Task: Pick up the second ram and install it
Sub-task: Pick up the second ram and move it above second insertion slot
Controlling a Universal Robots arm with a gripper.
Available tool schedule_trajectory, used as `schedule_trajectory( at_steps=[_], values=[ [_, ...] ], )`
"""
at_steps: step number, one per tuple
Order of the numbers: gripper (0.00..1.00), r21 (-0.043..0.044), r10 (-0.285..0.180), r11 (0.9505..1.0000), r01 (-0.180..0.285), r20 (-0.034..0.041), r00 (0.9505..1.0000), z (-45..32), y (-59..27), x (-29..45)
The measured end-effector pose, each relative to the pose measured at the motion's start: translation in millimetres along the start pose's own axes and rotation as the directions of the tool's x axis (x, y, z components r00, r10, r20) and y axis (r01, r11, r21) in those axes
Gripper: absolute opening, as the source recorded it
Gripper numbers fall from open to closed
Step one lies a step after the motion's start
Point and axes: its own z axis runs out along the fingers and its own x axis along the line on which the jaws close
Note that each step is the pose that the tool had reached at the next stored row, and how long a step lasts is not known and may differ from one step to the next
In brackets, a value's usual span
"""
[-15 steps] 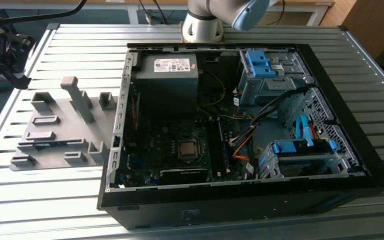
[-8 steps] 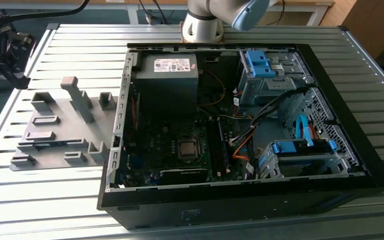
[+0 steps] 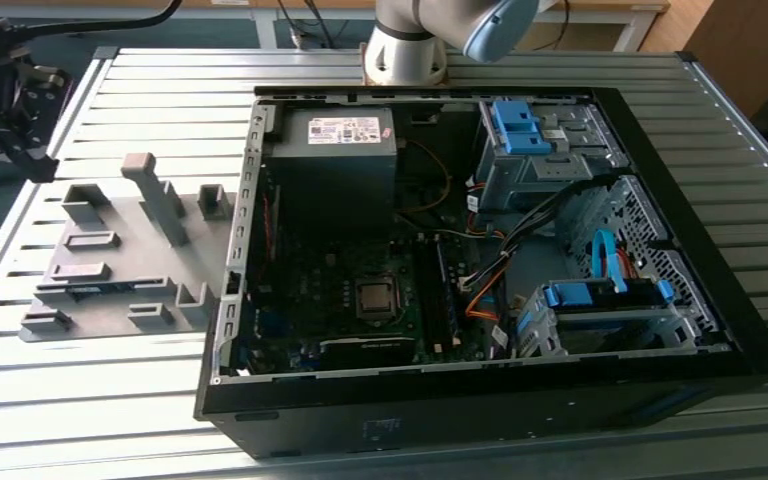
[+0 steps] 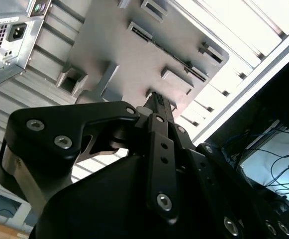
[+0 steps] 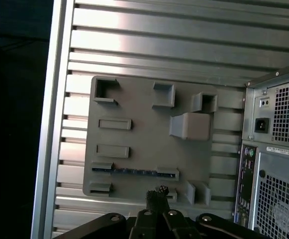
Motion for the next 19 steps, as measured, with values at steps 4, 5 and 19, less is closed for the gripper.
schedule_trajectory(
  at_steps=[4, 5, 19],
  values=[
    [0.11, -0.0015, -0.062, 0.9981, 0.062, -0.0011, 0.9981, 0.7, 0.0, 0.0],
    [0.11, -0.0019, -0.079, 0.9969, 0.079, -0.0014, 0.9969, 0.8, 0.0, 0.0],
    [0.11, -0.0054, -0.219, 0.9757, 0.219, -0.0035, 0.9757, 1.3, -0.1, 0.3]
  ],
)
